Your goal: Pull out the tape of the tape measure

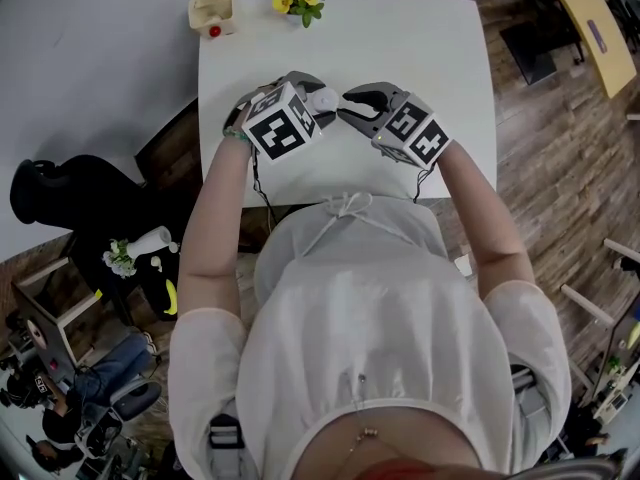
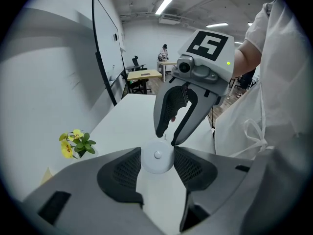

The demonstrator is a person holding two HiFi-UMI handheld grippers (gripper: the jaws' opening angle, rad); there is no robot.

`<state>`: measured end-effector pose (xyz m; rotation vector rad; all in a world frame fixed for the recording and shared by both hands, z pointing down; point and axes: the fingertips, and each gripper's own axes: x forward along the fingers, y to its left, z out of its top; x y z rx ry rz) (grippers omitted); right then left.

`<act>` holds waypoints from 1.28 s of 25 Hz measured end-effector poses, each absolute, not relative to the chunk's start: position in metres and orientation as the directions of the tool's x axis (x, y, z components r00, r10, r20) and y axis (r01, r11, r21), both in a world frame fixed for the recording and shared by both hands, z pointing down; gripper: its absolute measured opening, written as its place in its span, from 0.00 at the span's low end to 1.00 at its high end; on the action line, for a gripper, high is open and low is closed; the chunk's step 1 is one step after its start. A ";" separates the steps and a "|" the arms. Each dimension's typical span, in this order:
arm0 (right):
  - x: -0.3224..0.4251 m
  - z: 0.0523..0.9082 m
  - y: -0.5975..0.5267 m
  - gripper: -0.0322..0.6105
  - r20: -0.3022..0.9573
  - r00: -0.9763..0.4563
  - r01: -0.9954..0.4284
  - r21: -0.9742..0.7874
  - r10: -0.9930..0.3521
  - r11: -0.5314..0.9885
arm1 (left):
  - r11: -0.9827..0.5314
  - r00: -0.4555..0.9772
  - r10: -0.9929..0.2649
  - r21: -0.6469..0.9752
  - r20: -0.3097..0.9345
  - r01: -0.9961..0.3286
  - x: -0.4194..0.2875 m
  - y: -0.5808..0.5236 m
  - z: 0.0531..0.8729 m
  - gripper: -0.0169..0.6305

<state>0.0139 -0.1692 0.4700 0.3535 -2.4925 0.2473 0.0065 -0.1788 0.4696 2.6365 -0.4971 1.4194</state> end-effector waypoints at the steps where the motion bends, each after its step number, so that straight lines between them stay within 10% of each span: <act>1: 0.013 0.470 -0.167 0.20 0.600 -0.779 -0.290 -0.089 -0.181 0.953 | -0.942 0.508 -0.234 -0.064 0.829 -0.330 0.008 -0.178 0.470 0.38; 32: 0.049 0.500 -0.180 0.07 0.728 -0.642 -0.435 -0.089 -0.240 0.896 | -0.867 0.474 -0.306 -0.035 0.826 -0.498 -0.024 -0.184 0.499 0.38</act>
